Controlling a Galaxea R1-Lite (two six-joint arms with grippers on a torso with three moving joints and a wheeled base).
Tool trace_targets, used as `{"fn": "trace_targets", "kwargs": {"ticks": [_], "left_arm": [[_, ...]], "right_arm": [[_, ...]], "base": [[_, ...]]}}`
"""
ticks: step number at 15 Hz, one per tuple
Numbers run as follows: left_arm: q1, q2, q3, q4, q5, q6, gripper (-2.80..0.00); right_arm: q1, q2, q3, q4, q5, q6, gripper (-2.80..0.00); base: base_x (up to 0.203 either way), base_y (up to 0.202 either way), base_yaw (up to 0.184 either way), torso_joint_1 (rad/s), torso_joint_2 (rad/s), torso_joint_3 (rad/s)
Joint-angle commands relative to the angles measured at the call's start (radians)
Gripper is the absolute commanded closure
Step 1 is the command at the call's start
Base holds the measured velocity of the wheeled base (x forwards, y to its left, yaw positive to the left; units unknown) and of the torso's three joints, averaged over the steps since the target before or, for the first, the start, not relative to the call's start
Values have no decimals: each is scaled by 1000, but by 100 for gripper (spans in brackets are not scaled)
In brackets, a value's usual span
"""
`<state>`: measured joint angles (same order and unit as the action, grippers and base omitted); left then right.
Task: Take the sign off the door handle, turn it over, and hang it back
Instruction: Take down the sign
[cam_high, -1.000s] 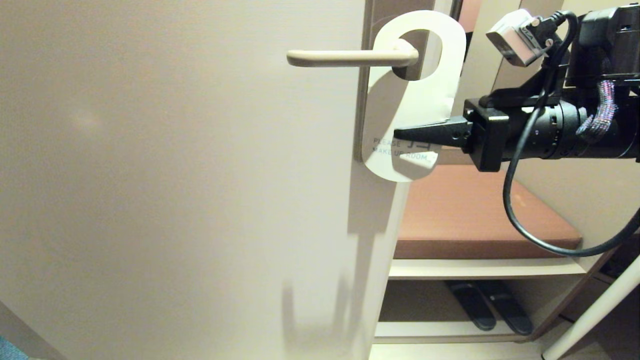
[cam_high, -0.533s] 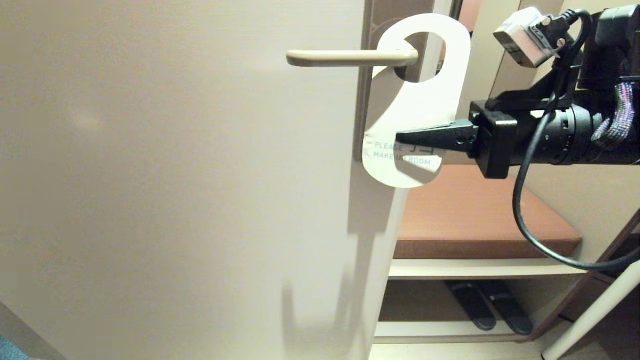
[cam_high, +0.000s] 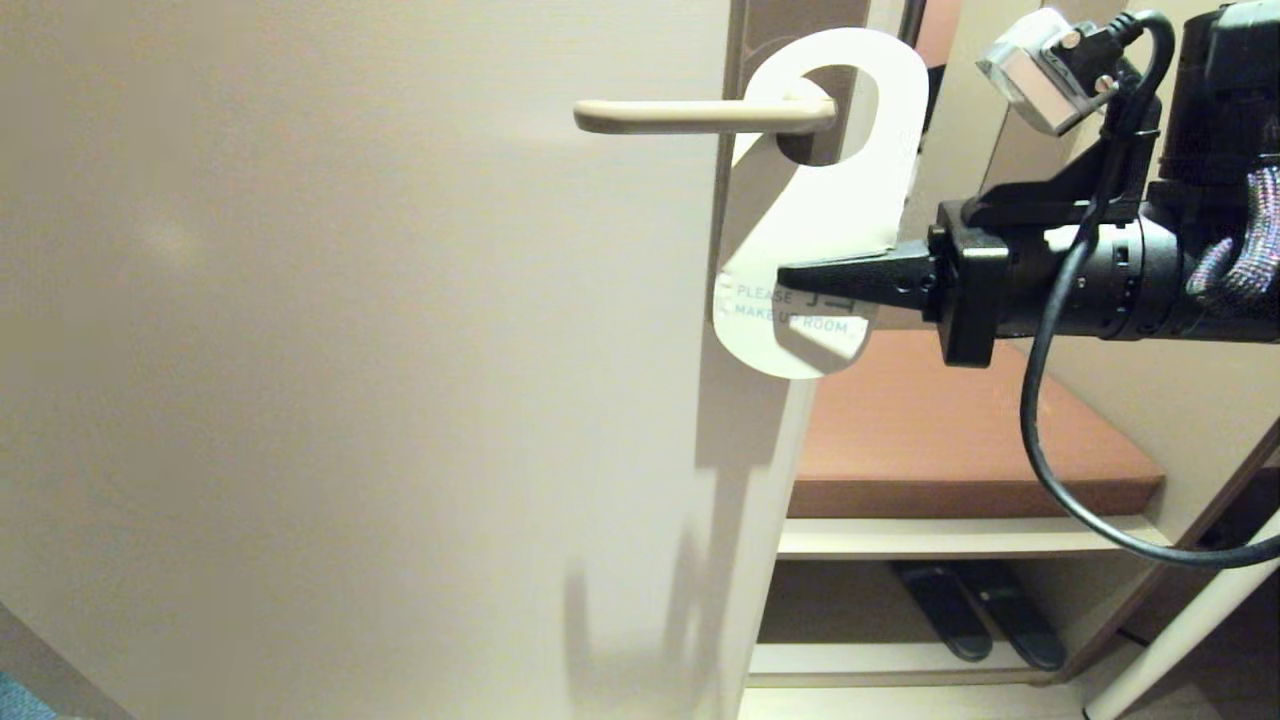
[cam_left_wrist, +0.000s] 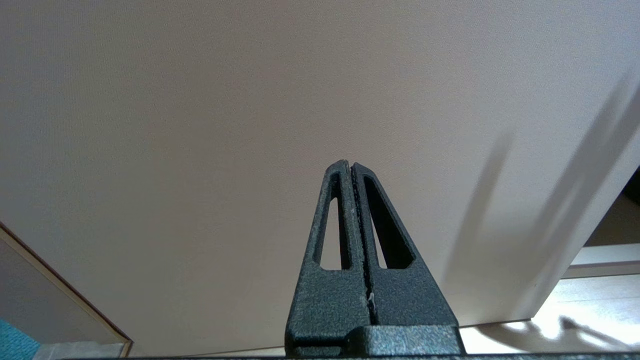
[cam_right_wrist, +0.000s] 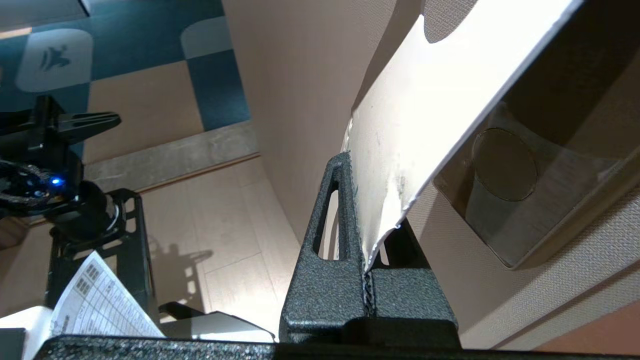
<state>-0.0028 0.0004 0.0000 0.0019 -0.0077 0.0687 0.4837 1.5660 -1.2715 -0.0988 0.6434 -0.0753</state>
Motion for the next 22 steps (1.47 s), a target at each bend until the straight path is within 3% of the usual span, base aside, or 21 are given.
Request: {"fn": "trace_targets", "kwargs": {"ticks": [1,4,8,14,22], "left_arm": [[0,0,0,0,0,0,0],[0,0,0,1,0,0,0],[0,0,0,1,0,0,0],[0,0,0,0,0,0,0],[0,0,0,0,0,0,0]], "right_arm": [[19,-3,1,-1,-19,-1,0],[46,-1,7,-2,-101,-1,0],[61,2,3,-2,-134,-1,0],[112,14,-15,-2,-255,0,0],[219,54,-52,-2,-515,12,0]], "base": [[0,0,0,0,0,0],[0,0,0,0,0,0],[0,0,0,0,0,0],[0,0,0,0,0,0],[0,0,0,0,0,0]]}}
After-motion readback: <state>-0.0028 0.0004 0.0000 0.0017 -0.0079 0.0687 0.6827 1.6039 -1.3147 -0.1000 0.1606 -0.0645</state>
